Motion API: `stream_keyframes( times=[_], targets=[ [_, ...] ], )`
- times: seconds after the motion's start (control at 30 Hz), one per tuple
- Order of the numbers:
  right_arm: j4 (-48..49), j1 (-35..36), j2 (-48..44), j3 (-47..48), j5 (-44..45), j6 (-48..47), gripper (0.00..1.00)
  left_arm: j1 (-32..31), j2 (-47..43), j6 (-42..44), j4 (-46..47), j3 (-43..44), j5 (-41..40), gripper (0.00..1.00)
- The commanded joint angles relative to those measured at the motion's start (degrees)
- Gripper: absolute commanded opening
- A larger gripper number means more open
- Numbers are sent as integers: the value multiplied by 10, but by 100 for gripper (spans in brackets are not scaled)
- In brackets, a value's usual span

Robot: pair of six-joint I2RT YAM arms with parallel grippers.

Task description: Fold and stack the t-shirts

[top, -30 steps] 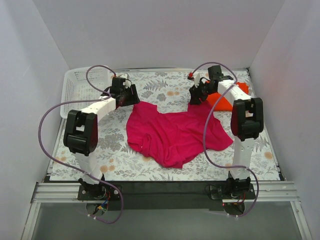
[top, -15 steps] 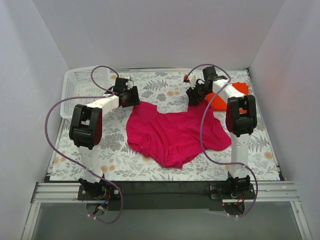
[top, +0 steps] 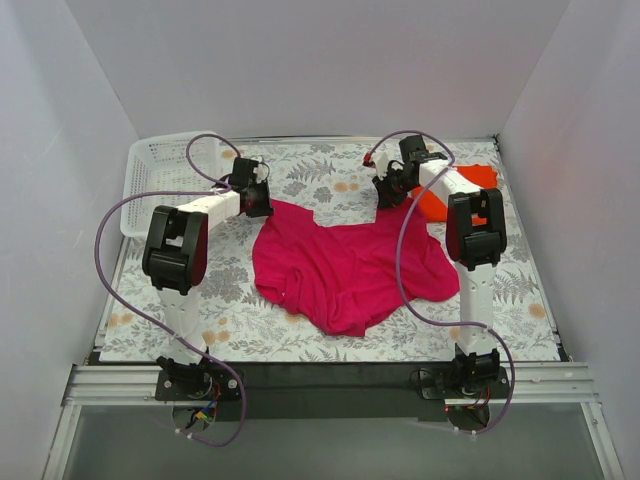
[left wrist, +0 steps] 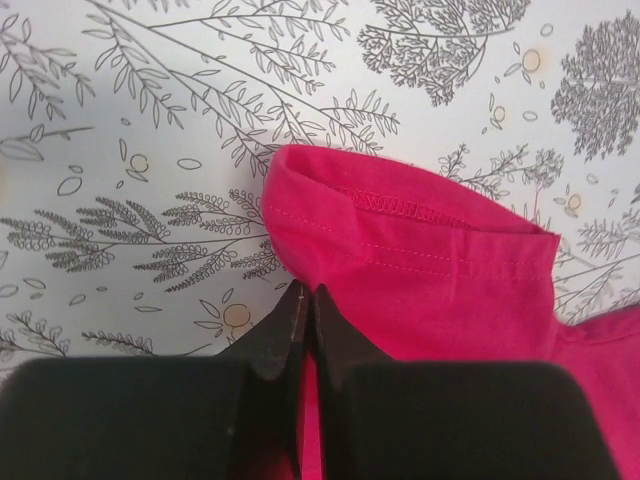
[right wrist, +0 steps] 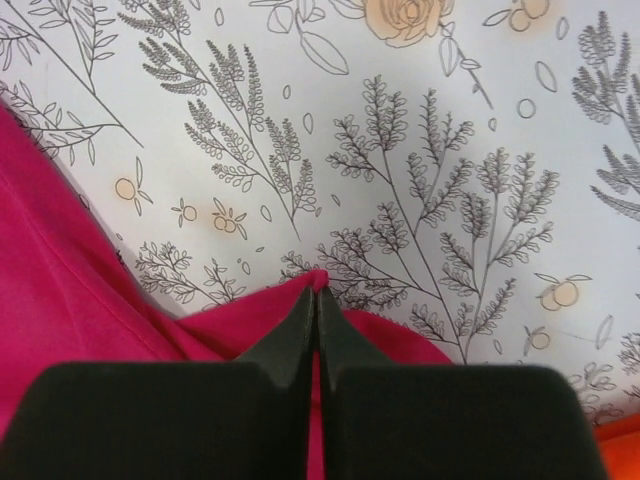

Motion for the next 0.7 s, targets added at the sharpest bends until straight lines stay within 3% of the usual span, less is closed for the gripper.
stream_keyframes(
  times=[0.0,0.27,0.43,0.57,0.6,0.63,0.67],
  targets=[
    [6,-6,-25,48,17,48,1,2,-31,8,4,10,-15,0],
    [125,-44,-140,8,141,224,1,5,-137,15,47,-41,-67,0],
    [158,-44,-168,-36,228,260,1,7,-178,14,52,-67,-69,0],
    [165,-51,-174,-56,206,260,1,7,-199,13,61,-85,-62,0],
    [164,-50,-172,-58,177,254,6,7,-200,14,62,-85,-59,0],
    [161,-51,-170,-58,166,248,23,7,-200,14,62,-86,-57,0],
    [154,-51,-169,-58,153,236,30,7,-195,15,62,-84,-54,0]
  ],
)
